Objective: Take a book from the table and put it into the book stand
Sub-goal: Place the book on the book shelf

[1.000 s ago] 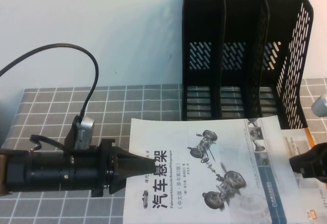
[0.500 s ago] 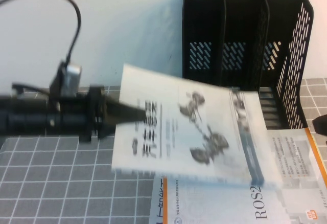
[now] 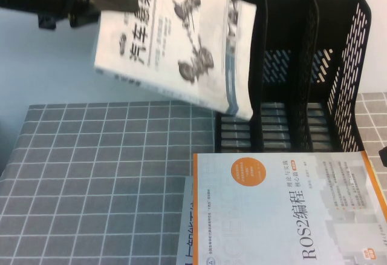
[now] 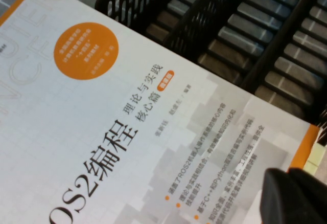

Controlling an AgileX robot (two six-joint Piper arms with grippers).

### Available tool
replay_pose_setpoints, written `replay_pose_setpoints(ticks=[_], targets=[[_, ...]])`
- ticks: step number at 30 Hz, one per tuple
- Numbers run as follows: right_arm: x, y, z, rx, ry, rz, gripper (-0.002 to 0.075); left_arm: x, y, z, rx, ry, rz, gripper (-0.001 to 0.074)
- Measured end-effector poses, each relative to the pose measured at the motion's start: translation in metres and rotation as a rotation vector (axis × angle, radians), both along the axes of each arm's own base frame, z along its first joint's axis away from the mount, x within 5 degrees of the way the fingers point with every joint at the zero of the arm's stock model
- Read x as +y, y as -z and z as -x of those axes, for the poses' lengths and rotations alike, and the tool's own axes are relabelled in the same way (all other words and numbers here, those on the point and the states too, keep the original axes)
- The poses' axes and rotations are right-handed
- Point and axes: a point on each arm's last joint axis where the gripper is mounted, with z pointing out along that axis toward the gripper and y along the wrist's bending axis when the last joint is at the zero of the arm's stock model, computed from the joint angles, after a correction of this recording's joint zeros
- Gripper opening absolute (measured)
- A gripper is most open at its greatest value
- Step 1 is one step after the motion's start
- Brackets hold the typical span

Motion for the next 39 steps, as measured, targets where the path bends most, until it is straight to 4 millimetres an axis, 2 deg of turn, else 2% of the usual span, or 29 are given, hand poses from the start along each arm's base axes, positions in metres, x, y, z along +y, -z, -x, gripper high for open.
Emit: replay_pose_setpoints(ticks=[3, 6, 10, 18, 25, 33, 39], targets=[[0.0, 0.0, 0.0, 0.0, 0.0, 0.0, -0.0003, 0.001, -0.021, -0.003, -0.015, -0.041, 0.032, 0.0111], [0.0, 0.0, 0.0, 0.002, -0.001, 0.0, -0.0003, -0.006, -0.033, -0.008, -0.031, -0.072, 0.048, 0.0111], [0.0, 0.0, 0.0, 0.002, -0.001, 0.0, -0.0003, -0.026, -0.037, -0.013, -0.036, -0.091, -0.018, 0.0111], [0.0, 0.0, 0.0, 0.004, -0.001, -0.002, -0.0003, -0.064, -0.016, -0.016, 0.016, -0.112, -0.228, 0.0111], [0.001, 0.0, 0.0, 0.008, 0.003, -0.02, -0.0003, -0.084, -0.004, -0.019, 0.03, -0.116, -0.279, 0.0111], [0.002, -0.001, 0.0, 0.011, 0.007, -0.038, -0.0003, -0.108, 0.03, -0.036, 0.079, -0.116, -0.348, 0.0111], [0.003, -0.001, 0.0, 0.015, 0.009, -0.051, -0.0003, -0.123, 0.044, -0.044, 0.069, -0.115, -0.356, 0.0111]])
